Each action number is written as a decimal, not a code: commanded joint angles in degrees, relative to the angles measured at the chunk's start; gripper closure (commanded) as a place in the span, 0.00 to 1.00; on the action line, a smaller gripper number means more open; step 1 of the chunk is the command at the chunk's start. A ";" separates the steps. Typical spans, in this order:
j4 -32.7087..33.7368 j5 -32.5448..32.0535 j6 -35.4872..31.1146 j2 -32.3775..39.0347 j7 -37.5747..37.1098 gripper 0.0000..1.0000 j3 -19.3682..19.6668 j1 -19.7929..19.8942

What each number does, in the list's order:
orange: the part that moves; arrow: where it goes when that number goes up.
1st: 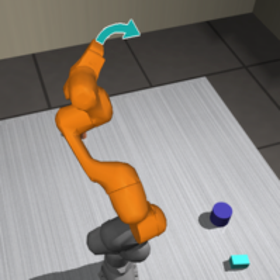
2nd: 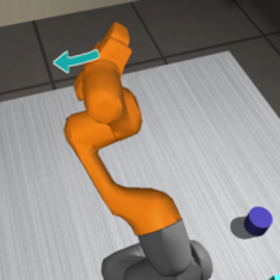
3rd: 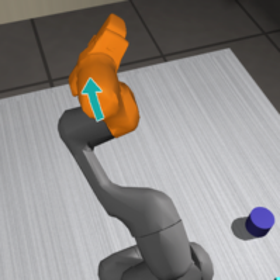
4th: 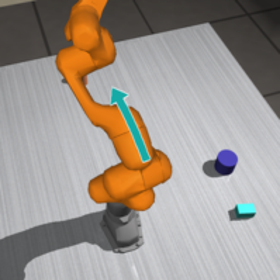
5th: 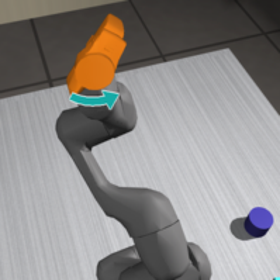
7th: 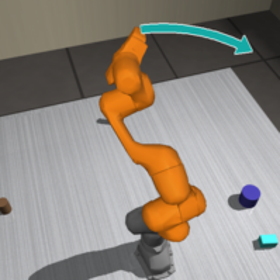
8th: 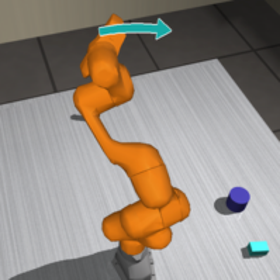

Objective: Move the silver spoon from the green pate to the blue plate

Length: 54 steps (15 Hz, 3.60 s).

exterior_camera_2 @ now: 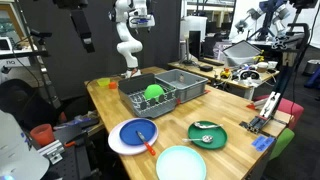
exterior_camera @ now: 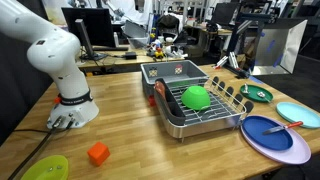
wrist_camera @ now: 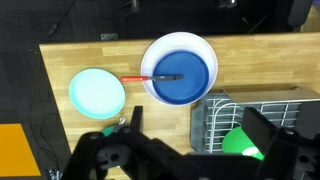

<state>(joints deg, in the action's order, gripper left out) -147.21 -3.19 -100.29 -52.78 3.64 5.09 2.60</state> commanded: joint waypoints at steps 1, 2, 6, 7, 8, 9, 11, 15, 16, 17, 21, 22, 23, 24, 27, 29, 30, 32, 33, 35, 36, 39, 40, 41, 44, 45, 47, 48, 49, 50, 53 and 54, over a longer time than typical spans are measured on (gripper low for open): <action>0.16 0.12 0.14 0.08 0.09 0.00 -0.13 0.15; 0.16 0.12 0.14 0.08 0.09 0.00 -0.13 0.15; 0.16 0.12 0.14 0.08 0.08 0.00 -0.13 0.16; 0.16 0.12 0.14 0.08 0.08 0.00 -0.13 0.16; 0.16 0.12 0.14 0.08 0.08 0.00 -0.13 0.16; 0.43 0.27 0.24 0.71 0.05 0.00 -0.23 -0.02; 0.66 0.16 -0.67 1.87 -0.67 0.00 -1.11 -0.17; 1.05 1.29 -6.12 5.42 -4.33 0.00 -2.92 -0.34; 1.04 1.75 -8.22 6.79 -5.84 0.00 -3.28 -0.26; 1.18 2.04 -10.16 8.31 -7.22 0.00 -3.59 -0.07; 1.81 2.86 -18.30 15.40 -10.99 0.00 -3.76 0.47; 2.11 2.61 -20.28 17.52 -12.07 0.00 -3.83 0.98; 0.52 2.27 -18.66 14.15 -10.51 0.00 -3.79 0.22; 0.75 2.27 -20.02 15.83 -11.16 0.00 -3.80 0.46; 1.75 2.24 -20.59 17.45 -11.55 0.00 -3.78 0.68; 1.84 2.25 -20.57 17.23 -11.58 0.00 -3.78 0.69; 1.84 2.25 -20.57 17.22 -11.59 0.00 -3.78 0.69; 1.84 2.25 -20.57 17.22 -11.59 0.00 -3.78 0.69; 1.84 2.25 -20.57 17.22 -11.59 0.00 -3.78 0.69; 4.32 1.50 -20.80 20.45 -12.28 0.00 -3.71 1.53; 5.24 1.33 -20.85 21.81 -12.16 0.00 -3.47 1.74; 8.53 0.54 -21.14 28.04 -11.25 0.00 -2.37 2.89; 9.52 0.32 -21.38 30.47 -11.03 0.00 -2.03 3.25; 10.56 0.46 -21.41 32.75 -10.71 0.00 -1.63 3.36; 14.25 1.18 -20.50 39.97 -8.29 0.00 -0.58 2.85; 15.69 1.61 -20.25 42.29 -7.63 0.00 -0.42 2.69; 18.88 1.90 -19.91 46.88 -7.41 0.00 -0.41 2.73; 20.72 2.61 -18.54 49.12 -7.14 0.00 -0.33 2.68; 22.24 3.22 -17.56 50.83 -6.90 0.00 -0.30 2.68; 23.51 3.96 -16.59 52.25 -7.06 0.00 -0.30 2.73; 22.67 3.54 -18.79 52.11 -8.51 0.00 -0.62 2.64; 23.30 3.75 -18.26 52.43 -8.51 0.00 -0.61 2.63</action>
<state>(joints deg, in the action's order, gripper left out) -124.00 0.57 -118.68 -0.35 -4.89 4.25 5.44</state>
